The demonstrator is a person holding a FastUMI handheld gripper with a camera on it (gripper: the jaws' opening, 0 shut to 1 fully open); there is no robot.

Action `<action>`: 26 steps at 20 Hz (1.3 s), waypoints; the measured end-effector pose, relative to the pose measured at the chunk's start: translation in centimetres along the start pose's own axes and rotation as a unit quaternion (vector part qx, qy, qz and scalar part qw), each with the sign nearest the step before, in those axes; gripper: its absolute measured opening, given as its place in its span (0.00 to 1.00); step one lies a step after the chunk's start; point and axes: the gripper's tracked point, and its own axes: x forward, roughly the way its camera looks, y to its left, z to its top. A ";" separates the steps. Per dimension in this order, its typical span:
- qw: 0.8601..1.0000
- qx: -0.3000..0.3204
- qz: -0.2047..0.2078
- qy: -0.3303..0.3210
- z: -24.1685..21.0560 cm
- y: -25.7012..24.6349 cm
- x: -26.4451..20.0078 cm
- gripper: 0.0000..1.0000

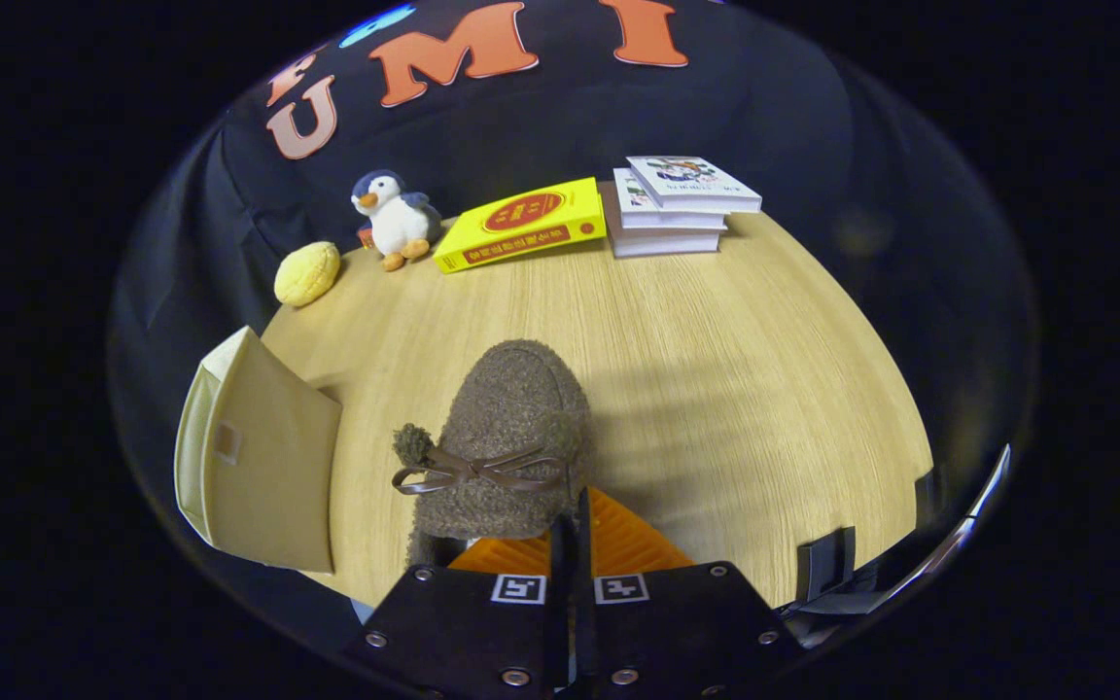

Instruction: Open the storage box then place both shoes into the box .Put the left shoe in first, then the right shoe, with the right side of both shoes facing outward in a uniform manner.

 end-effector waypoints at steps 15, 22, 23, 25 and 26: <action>0.994 -0.065 0.091 -0.006 3.8 23.1 -6.8 0.04; 0.989 -0.095 0.115 0.016 1.5 31.2 -4.7 0.04; 0.989 -0.099 0.112 0.022 1.0 31.8 -4.1 0.04; 0.989 -0.103 0.104 0.036 -0.1 32.6 -2.8 0.04; 0.988 -0.110 0.098 0.038 -0.4 32.8 -2.2 0.04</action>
